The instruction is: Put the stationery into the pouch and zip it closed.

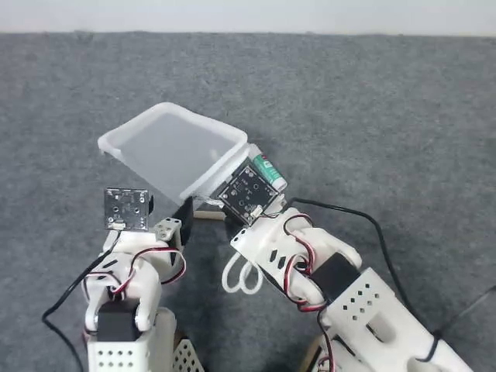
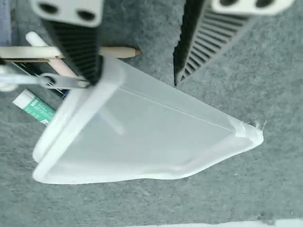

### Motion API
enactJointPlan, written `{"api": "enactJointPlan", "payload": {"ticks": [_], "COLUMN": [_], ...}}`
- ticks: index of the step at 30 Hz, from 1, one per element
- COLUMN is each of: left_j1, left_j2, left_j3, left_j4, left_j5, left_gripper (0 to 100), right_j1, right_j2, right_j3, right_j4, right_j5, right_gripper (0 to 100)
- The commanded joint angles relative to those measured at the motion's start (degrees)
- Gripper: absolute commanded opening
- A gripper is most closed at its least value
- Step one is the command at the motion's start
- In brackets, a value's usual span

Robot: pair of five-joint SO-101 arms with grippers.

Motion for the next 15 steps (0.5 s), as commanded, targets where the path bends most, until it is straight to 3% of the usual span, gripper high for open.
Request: {"api": "enactJointPlan", "payload": {"ticks": [1,15], "left_j1": [-0.3,-0.7], "left_j2": [-1.2,-1.2], "left_j3": [-0.9,-2.0], "left_j4": [-1.9,-1.9], "left_j5": [-0.5,-0.5], "left_gripper": [16,2], "right_j1": [0.7,11.0], "right_j2": [-2.4,-2.9], "right_j3": [-0.9,-1.0], "right_j4": [-1.5,-1.5], "right_j5": [0.6,3.3], "right_gripper": [0.6,0.6]}}
